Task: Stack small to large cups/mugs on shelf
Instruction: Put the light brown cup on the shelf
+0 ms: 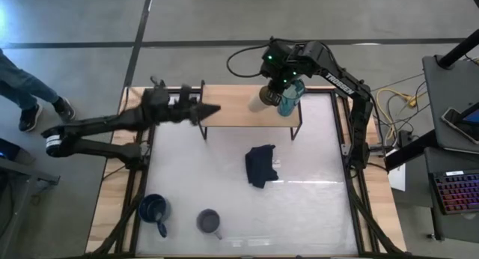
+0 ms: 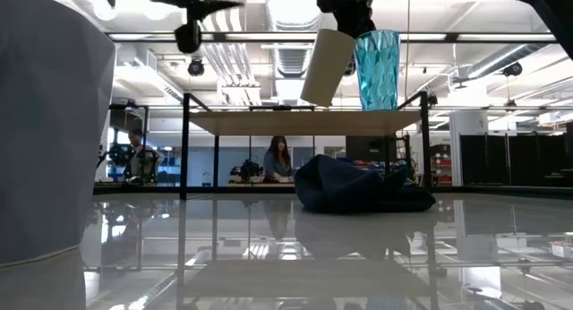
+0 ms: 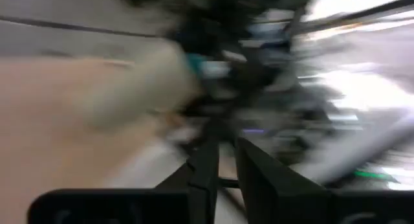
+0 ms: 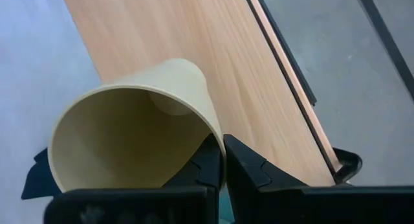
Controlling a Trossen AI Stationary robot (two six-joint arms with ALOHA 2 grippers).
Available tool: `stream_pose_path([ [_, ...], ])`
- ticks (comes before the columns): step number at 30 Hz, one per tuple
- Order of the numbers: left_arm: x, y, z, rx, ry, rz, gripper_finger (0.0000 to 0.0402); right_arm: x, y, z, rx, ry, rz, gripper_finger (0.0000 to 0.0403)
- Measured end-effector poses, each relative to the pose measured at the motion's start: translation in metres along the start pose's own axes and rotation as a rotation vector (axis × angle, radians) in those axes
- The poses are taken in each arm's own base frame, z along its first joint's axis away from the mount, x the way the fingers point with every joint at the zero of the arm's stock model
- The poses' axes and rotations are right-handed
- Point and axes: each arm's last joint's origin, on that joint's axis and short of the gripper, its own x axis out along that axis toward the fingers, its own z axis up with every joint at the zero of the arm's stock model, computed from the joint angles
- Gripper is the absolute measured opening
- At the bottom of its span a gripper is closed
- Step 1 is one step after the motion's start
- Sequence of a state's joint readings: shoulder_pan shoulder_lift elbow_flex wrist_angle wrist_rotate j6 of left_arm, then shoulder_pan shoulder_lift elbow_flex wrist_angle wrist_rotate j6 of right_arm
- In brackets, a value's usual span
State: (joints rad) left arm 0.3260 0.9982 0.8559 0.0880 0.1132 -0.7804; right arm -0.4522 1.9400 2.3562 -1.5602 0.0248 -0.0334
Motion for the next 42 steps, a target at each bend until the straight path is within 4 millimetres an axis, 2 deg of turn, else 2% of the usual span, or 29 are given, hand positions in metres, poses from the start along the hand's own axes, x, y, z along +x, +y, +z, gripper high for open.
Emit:
stream_pose_path([
  [4,0.007,-0.011,0.038,0.146,0.055,0.338,0.0006,0.000,0.000,-0.001,0.007,0.011,0.016,0.0008],
  [7,0.023,-0.019,0.061,0.289,0.094,0.411,0.0003,0.000,0.002,-0.001,0.009,0.005,0.053,0.0008],
  [10,0.044,-0.021,0.068,0.419,0.183,0.434,0.0004,0.000,0.002,0.000,0.018,0.000,0.055,0.0008],
  [16,0.075,0.003,0.056,0.609,0.338,0.559,0.0001,0.000,0.002,0.001,0.018,-0.007,0.054,0.0008],
  [19,0.085,0.013,0.051,0.637,0.362,0.614,0.0000,0.000,0.002,0.001,0.018,-0.009,0.054,0.0008],
  [27,0.089,0.013,0.053,0.723,0.319,0.612,0.0000,-0.001,0.002,0.003,0.016,-0.036,0.065,0.0008],
  [33,0.094,0.029,0.039,0.756,0.286,0.635,0.0000,-0.001,0.003,0.003,0.015,-0.042,0.130,0.0008],
  [42,0.104,0.042,0.031,0.757,0.105,0.587,0.0000,-0.001,0.001,0.003,0.047,-0.035,0.135,0.0008],
])
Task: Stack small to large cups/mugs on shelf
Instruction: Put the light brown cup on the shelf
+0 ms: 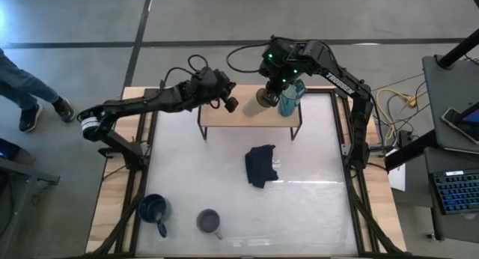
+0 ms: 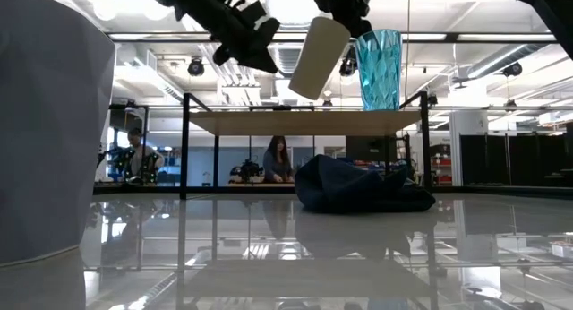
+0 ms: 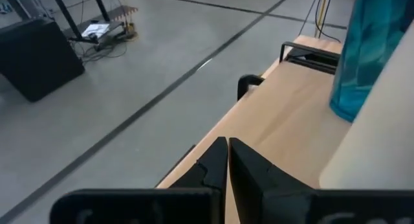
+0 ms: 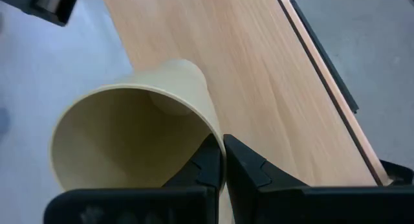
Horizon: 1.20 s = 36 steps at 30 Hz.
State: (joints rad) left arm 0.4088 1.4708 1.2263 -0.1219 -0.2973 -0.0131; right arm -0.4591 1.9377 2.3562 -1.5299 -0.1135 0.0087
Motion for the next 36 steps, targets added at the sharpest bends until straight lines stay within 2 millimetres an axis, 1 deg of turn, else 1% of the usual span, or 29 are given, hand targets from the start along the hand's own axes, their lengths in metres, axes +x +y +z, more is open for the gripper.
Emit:
stream_pose_path([
  [5,0.015,-0.004,-0.010,0.005,0.047,-0.023,0.0000,0.000,0.001,0.000,0.030,-0.003,0.027,0.0008],
  [7,0.022,-0.007,-0.011,0.003,0.054,-0.057,0.0000,0.000,0.000,0.001,0.040,-0.009,0.029,0.0008],
  [11,0.033,-0.011,-0.012,-0.016,0.062,-0.061,0.0000,-0.001,0.000,0.001,0.043,-0.013,0.029,0.0008],
  [15,0.030,-0.011,-0.007,-0.026,0.025,-0.105,0.0000,-0.001,0.000,0.001,0.044,-0.012,0.024,0.0008],
  [19,0.030,-0.011,-0.012,-0.025,0.046,-0.177,0.0000,-0.001,-0.001,0.001,0.052,-0.013,0.016,0.0008],
  [27,0.037,-0.013,-0.022,-0.045,0.085,-0.182,0.0000,-0.002,-0.011,0.001,0.113,-0.017,0.002,0.0008],
  [32,0.036,-0.013,-0.020,-0.049,0.076,-0.194,0.0000,-0.002,-0.015,0.001,0.118,-0.020,-0.063,0.0008],
  [36,0.035,-0.013,-0.020,-0.050,0.073,-0.206,0.0000,-0.002,-0.015,0.001,0.119,-0.020,-0.071,0.0008],
])
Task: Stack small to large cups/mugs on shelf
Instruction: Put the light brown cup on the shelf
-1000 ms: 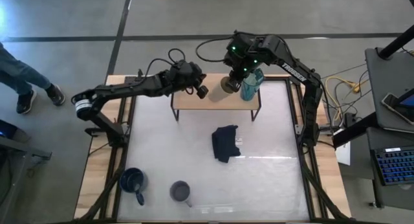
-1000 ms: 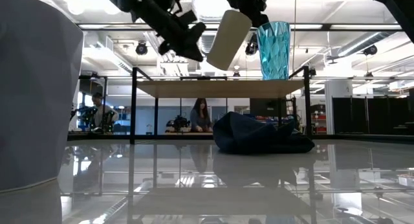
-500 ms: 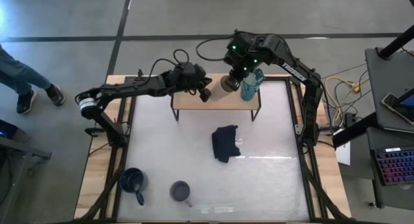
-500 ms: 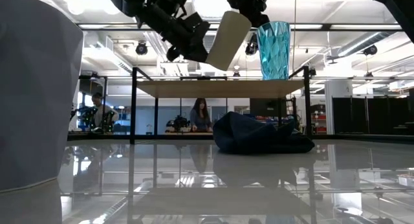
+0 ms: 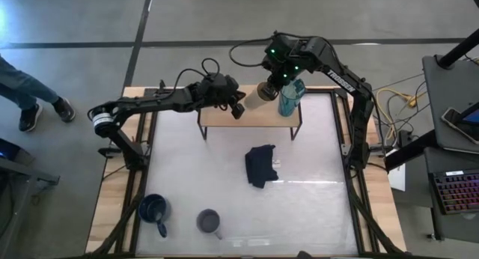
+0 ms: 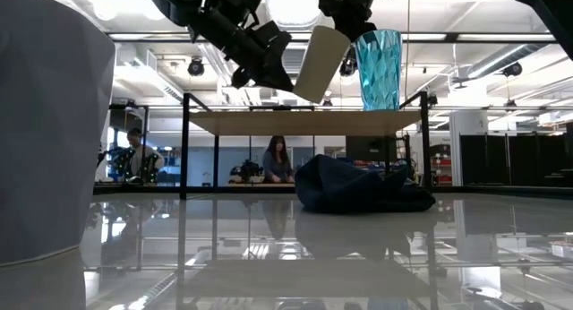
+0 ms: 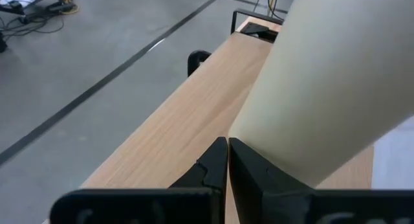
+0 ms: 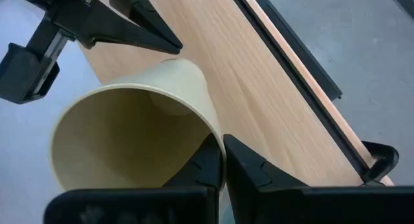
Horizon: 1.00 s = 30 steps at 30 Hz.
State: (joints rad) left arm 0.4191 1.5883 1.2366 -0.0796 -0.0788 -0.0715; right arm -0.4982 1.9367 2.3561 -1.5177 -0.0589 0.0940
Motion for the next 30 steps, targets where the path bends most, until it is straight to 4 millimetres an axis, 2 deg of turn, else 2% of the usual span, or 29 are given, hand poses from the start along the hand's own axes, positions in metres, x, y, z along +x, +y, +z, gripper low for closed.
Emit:
stream_pose_path([
  [11,0.002,-0.001,0.004,-0.006,-0.061,-0.022,0.0000,0.000,0.000,0.000,0.011,0.000,0.002,0.0008],
  [22,0.018,-0.002,-0.008,-0.028,-0.016,-0.045,0.0000,0.002,0.000,0.001,0.010,0.001,0.002,0.0009],
  [30,0.022,-0.003,-0.008,-0.029,-0.027,-0.056,0.0000,0.017,0.000,0.005,0.006,0.032,-0.002,0.0023],
])
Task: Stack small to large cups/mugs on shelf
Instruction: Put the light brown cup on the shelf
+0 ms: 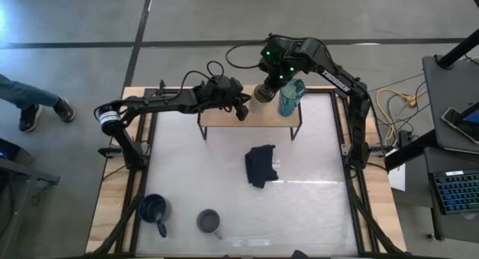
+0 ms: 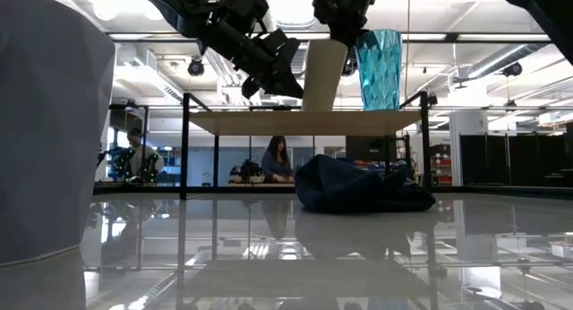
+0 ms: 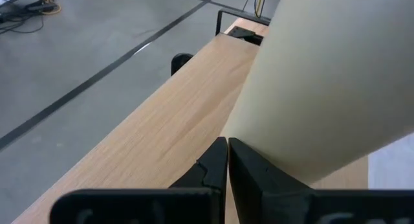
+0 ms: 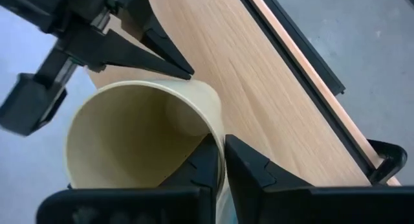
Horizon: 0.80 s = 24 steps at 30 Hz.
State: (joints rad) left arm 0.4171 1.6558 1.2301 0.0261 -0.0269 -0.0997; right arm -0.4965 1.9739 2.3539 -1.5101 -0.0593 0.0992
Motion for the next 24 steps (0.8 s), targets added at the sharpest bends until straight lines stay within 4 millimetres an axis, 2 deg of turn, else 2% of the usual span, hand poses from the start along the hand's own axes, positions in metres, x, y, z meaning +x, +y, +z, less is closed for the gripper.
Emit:
stream_pose_path([
  [10,0.000,0.000,0.000,0.000,0.001,-0.010,0.0000,0.005,-0.001,0.002,-0.012,0.003,-0.005,0.0033],
  [20,0.004,0.000,-0.004,-0.021,0.023,-0.015,0.0000,-0.003,-0.002,0.005,-0.015,-0.069,-0.022,0.0034],
  [24,-0.001,0.003,-0.001,0.007,0.020,0.036,0.0000,-0.006,-0.005,0.005,-0.008,-0.075,-0.036,0.0034],
])
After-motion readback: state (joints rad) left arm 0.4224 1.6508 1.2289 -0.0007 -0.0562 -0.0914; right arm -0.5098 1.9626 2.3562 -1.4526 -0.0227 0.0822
